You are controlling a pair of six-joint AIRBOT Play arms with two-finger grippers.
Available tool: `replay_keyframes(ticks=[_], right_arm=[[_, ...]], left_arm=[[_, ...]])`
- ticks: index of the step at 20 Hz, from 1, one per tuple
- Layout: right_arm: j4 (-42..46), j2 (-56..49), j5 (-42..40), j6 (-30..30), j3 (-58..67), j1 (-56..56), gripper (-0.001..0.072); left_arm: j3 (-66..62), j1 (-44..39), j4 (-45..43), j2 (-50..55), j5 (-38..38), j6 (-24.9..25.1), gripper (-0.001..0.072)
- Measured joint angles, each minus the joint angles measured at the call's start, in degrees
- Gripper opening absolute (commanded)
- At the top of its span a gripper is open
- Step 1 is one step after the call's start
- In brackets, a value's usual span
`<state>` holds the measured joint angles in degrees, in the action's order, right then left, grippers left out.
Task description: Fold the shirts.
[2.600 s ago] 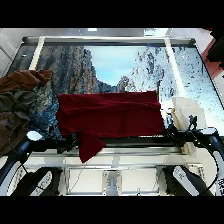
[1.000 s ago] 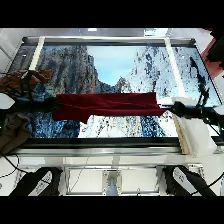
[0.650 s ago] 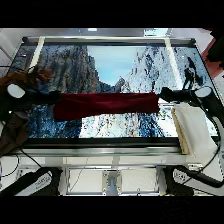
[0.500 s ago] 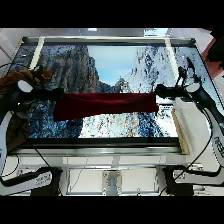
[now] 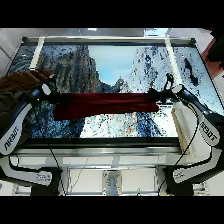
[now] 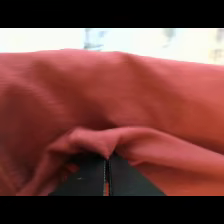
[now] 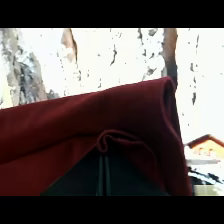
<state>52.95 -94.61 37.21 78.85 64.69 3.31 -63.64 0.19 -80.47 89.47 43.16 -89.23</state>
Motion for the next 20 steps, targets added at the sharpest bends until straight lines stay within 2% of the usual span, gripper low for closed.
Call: replay_keyframes(ticks=[4, 5, 6, 7, 8, 9, 13, 15, 16, 18, 20], right_arm=[[1.57, -0.81, -0.96, 1.55, 0.07, 0.0, 0.0046], [1.79, -0.85, -0.96, 1.77, 0.11, 0.0, 0.0115], [1.97, -0.96, -0.68, 1.9, 0.2, 0.0, 0.0213], [2.01, -0.96, -0.26, 1.97, 0.44, 0.0, 0.0272], [2.05, -0.94, 0.5, 2.03, 0.83, 0.0, 0.032], [2.25, -0.81, 1.77, 2.21, 1.51, 0.0, 0.0357], [2.78, 1.33, 8.07, 1.07, 5.66, 0.07, 0.0356], [4.63, 3.23, 11.23, -0.31, 7.89, 0.07, 0.0356], [6.47, 4.26, 12.57, -0.66, 8.81, 0.11, 0.0357], [10.34, 5.7, 14.91, 0.02, 9.88, 0.61, 0.0452], [12.5, 6.01, 17.49, 1.73, 10.12, 2.25, 0.0452]], left_arm=[[-0.07, -0.2, -5.01, 0.66, -0.24, -3.87, 0.0016], [-0.13, -0.2, -5.09, 0.76, -0.24, -4.31, 0.0091], [-0.39, -0.2, -5.03, 0.83, -0.02, -4.61, 0.0295], [-0.92, -0.2, -4.74, 0.85, 0.35, -4.9, 0.0465], [-1.7, -0.17, -4.13, 0.87, 0.98, -4.96, 0.0518], [-2.89, -0.17, -3.3, 0.87, 1.92, -5.01, 0.0518], [-9.88, -0.2, -0.26, 0.5, 7.58, -4.85, 0.0518], [-13.35, -0.28, 3.19, -0.2, 9.57, -2.84, 0.0518], [-14.91, -0.33, 6.27, -0.48, 10.03, -0.74, 0.0518], [-17.0, -0.83, 12.85, -0.85, 10.45, 4.66, 0.0515], [-18.16, -2.43, 18.75, -1.05, 9.75, 10.69, 0.0475]])
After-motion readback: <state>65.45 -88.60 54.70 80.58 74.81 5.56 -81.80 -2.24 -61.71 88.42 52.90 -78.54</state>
